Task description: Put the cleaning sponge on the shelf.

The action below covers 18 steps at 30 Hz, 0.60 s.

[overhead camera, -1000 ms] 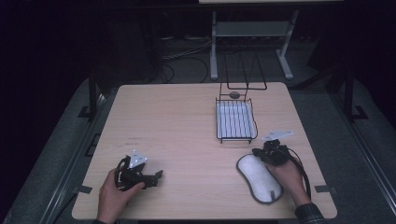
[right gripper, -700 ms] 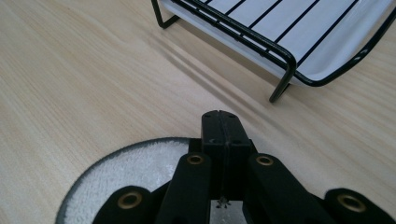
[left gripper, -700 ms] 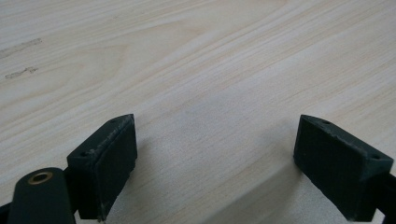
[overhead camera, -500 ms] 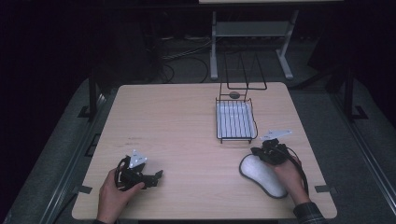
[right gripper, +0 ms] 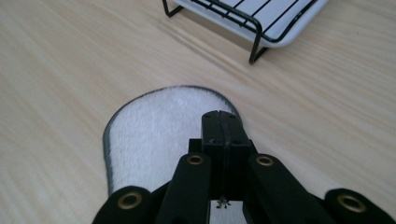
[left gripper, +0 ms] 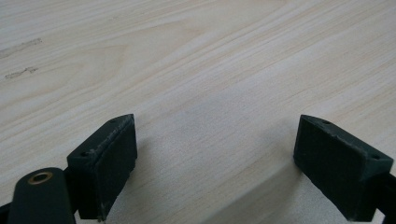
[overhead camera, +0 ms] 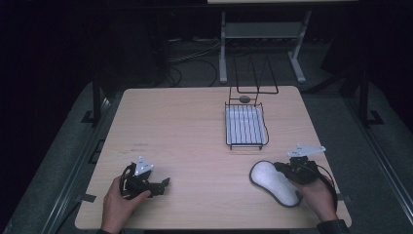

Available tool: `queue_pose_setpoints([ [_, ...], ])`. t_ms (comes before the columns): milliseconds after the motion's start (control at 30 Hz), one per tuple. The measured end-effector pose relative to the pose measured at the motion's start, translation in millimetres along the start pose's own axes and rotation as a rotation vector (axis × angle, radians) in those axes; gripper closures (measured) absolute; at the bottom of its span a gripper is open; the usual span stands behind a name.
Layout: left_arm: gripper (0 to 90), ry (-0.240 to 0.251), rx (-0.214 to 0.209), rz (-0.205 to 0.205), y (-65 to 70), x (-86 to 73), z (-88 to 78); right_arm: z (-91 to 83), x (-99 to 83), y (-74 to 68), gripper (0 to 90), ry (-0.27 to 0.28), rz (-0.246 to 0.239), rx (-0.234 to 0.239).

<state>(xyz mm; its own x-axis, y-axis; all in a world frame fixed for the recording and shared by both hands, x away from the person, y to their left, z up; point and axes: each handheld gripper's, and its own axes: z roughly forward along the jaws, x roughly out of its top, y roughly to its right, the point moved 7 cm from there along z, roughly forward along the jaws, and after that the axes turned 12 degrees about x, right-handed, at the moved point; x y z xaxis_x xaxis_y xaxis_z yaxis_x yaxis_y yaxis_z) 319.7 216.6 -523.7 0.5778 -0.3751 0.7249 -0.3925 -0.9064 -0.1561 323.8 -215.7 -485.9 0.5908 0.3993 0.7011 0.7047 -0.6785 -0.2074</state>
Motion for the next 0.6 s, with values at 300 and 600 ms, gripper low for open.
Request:
queue_pose_setpoints([
  [300,12.7,0.000,0.000,0.000,0.0,0.0,0.0,-11.3,-30.5,-10.8,89.8,-0.023,0.020,0.017],
  [600,12.7,0.000,0.000,0.000,0.0,0.0,0.0,-4.4,-34.2,-17.4,89.8,-0.042,0.004,0.040],
])
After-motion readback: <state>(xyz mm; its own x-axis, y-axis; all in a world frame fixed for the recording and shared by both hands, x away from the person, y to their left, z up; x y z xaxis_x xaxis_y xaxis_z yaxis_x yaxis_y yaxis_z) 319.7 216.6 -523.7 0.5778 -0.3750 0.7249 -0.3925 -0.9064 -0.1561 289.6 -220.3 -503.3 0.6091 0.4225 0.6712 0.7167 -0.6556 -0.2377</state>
